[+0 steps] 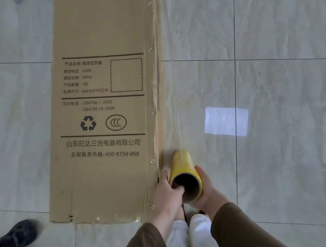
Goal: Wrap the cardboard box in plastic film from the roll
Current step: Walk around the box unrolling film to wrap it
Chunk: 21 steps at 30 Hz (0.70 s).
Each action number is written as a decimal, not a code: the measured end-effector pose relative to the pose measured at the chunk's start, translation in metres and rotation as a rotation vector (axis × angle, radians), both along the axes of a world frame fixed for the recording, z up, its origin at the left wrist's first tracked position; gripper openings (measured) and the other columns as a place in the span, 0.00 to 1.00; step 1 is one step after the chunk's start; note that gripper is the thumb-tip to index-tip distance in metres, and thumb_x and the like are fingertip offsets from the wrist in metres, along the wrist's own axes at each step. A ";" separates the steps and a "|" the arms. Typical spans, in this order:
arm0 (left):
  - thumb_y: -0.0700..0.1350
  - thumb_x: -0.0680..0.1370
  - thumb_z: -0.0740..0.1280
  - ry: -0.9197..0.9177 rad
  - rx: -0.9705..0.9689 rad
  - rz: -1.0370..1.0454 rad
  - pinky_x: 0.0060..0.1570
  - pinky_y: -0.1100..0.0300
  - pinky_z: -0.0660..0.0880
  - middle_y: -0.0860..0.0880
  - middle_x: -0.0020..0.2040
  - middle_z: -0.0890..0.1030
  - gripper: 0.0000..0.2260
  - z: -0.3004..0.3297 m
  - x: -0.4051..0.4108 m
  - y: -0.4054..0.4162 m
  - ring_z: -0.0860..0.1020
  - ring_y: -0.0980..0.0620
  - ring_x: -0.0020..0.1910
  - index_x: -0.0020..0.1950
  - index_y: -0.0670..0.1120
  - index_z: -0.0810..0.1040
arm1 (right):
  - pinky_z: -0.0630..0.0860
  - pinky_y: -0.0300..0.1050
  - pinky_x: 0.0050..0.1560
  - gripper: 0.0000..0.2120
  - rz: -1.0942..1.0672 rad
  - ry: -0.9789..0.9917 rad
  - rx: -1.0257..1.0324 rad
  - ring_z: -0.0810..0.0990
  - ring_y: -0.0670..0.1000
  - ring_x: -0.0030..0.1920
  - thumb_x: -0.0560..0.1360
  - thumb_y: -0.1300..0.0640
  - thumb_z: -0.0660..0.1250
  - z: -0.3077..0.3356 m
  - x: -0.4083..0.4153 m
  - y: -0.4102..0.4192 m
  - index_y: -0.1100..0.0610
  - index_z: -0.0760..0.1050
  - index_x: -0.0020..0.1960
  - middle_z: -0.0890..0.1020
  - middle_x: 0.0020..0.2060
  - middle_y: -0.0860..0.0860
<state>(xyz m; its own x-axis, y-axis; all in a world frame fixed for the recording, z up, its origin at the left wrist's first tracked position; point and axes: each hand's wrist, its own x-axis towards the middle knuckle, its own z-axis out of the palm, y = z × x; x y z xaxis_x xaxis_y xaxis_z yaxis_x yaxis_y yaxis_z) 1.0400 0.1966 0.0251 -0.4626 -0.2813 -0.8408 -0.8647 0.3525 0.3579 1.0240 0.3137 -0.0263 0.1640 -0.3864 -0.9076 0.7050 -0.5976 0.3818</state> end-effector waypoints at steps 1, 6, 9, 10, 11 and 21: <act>0.46 0.73 0.70 -0.070 0.051 0.109 0.61 0.57 0.72 0.49 0.65 0.78 0.32 0.000 0.012 0.004 0.77 0.49 0.62 0.75 0.51 0.66 | 0.81 0.59 0.46 0.37 -0.041 -0.027 -0.016 0.85 0.66 0.48 0.77 0.32 0.62 0.001 0.012 -0.001 0.65 0.76 0.67 0.86 0.46 0.68; 0.38 0.74 0.68 -0.056 0.069 0.308 0.61 0.55 0.73 0.50 0.60 0.79 0.33 -0.003 0.044 0.014 0.77 0.48 0.59 0.76 0.57 0.64 | 0.71 0.56 0.74 0.25 -0.058 -0.043 0.017 0.80 0.63 0.63 0.81 0.51 0.65 0.004 0.063 -0.011 0.62 0.73 0.75 0.82 0.60 0.64; 0.35 0.72 0.59 -0.051 -0.064 0.068 0.55 0.50 0.78 0.49 0.55 0.81 0.28 -0.003 0.055 0.010 0.79 0.44 0.53 0.70 0.55 0.71 | 0.77 0.56 0.66 0.20 -0.022 -0.026 0.051 0.83 0.63 0.58 0.82 0.55 0.65 0.002 0.079 -0.010 0.62 0.75 0.71 0.84 0.56 0.64; 0.35 0.72 0.58 -0.045 -0.099 -0.036 0.52 0.51 0.79 0.50 0.53 0.81 0.27 -0.001 0.057 0.008 0.79 0.44 0.50 0.67 0.55 0.73 | 0.79 0.57 0.61 0.18 0.025 0.007 0.060 0.84 0.64 0.52 0.83 0.56 0.63 0.002 0.082 -0.007 0.64 0.76 0.69 0.85 0.52 0.65; 0.35 0.72 0.57 -0.040 -0.137 -0.147 0.51 0.54 0.78 0.49 0.54 0.81 0.26 0.000 0.058 0.004 0.79 0.44 0.50 0.67 0.55 0.73 | 0.81 0.57 0.55 0.16 0.086 0.039 0.076 0.85 0.65 0.48 0.84 0.58 0.61 0.001 0.086 -0.003 0.66 0.77 0.67 0.86 0.49 0.66; 0.37 0.77 0.63 -0.241 -0.370 -1.190 0.50 0.56 0.75 0.45 0.59 0.80 0.15 0.003 0.038 0.019 0.79 0.44 0.58 0.63 0.44 0.76 | 0.84 0.57 0.52 0.36 0.269 0.055 -0.003 0.87 0.63 0.53 0.72 0.33 0.74 -0.003 0.103 0.013 0.62 0.78 0.65 0.87 0.55 0.63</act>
<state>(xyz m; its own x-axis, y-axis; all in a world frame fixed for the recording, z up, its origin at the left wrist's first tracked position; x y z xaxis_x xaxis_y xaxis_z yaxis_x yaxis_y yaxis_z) 1.0784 0.2155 0.0281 -0.4373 -0.0341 -0.8987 0.0244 0.9985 -0.0497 1.1268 0.3268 -0.0295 0.2114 -0.3385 -0.9169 0.8579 -0.3853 0.3400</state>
